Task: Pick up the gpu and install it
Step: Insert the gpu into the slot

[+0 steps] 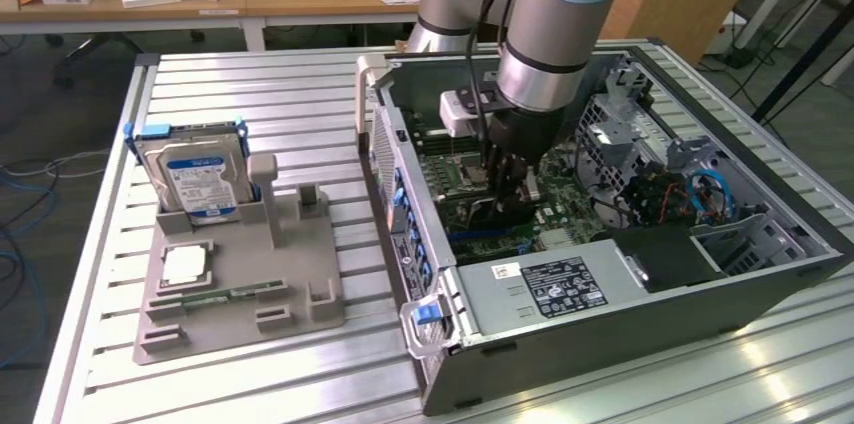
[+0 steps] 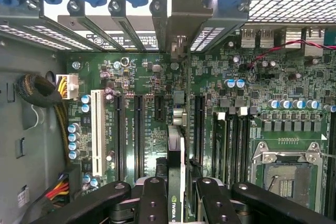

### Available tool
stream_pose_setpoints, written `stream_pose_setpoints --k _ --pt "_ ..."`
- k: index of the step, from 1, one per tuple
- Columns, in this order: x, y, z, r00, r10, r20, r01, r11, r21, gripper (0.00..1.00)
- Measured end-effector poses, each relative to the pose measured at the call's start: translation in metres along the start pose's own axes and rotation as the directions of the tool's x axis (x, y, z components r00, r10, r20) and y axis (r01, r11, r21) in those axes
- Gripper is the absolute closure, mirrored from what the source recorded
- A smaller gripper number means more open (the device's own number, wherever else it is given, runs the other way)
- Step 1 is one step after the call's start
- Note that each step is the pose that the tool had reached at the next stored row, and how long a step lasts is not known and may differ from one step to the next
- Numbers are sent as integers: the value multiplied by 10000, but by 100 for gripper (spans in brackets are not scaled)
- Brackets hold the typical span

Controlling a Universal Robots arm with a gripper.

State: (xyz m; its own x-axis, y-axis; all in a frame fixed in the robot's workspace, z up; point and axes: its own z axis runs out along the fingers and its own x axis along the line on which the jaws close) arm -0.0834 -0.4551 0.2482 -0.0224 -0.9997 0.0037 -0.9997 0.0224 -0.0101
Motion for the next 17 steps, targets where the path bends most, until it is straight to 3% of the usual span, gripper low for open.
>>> stream_pose_setpoints --k 7,8,9,10,11,14,17 --pt "0 0 10 10000 1 0 -1 10000 0 74" --pt "-3 1 161 10000 0 -36 0 10000 -14 74" --pt "-6 0 202 10000 3 53 -3 10000 28 69" --pt "0 2 182 10000 2 6 -2 10000 6 56" --pt "0 2 180 10000 1 2 -1 10000 4 56" --pt "0 2 180 10000 0 2 0 10000 4 43" --pt "0 2 180 10000 1 2 -1 10000 4 43"
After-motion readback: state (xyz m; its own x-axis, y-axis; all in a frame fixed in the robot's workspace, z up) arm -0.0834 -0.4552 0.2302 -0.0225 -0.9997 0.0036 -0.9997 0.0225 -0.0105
